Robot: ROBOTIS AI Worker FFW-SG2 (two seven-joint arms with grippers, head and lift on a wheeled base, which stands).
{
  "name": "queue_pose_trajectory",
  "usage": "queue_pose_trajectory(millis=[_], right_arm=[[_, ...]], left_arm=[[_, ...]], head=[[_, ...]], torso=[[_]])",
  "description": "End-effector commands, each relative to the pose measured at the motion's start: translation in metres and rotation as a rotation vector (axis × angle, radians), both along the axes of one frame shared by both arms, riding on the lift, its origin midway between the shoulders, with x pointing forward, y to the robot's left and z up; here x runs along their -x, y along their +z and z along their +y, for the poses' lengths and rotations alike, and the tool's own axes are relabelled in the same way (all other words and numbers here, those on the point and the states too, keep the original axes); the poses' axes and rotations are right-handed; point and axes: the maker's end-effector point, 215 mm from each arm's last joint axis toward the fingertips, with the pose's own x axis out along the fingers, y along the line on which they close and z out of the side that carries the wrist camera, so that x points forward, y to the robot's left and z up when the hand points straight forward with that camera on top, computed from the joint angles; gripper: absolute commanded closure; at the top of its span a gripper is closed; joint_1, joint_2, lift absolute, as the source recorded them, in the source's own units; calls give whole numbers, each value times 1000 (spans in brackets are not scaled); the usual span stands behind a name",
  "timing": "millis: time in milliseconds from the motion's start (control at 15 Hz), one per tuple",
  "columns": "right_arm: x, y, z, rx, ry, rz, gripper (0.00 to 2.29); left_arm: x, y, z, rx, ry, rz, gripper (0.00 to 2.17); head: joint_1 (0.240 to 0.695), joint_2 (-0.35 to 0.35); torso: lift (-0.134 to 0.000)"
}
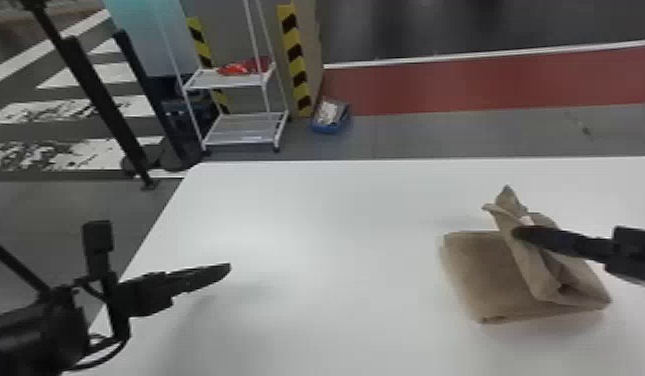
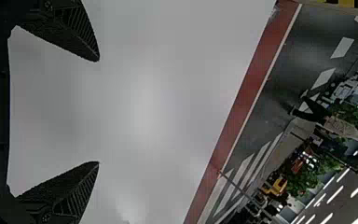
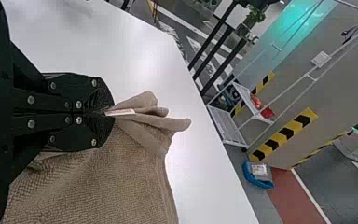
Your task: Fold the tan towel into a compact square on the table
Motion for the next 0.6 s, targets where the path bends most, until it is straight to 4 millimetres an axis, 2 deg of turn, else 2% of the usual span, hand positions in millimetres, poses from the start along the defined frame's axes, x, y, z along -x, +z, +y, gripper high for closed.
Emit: queue_pose_trajectory(millis=[0, 133, 200, 333, 400, 533], right_arm=[[1, -5, 10, 18, 21, 7, 1163], [4, -14, 16, 44, 35, 23, 1096], [5, -17, 19, 51, 40, 26, 961], [10, -23, 22, 56, 47, 39, 363], [12, -25, 24, 57, 54, 43, 218], [15, -27, 28, 53, 63, 48, 117]], left_arm=[[0, -1, 1, 0, 1, 1, 97], [0, -2, 1, 0, 2, 0, 97], [0, -2, 1, 0, 2, 0, 97], [-1, -1, 1, -3, 3, -4, 97], [-1, -1, 1, -3, 3, -4, 97], [-3, 1, 0, -3, 2, -6, 97]], head=[[695, 239], [695, 247], [695, 251], [695, 261], [695, 264], [695, 268]], torso=[[-125], [-125], [-125], [-125], [-125], [-125]])
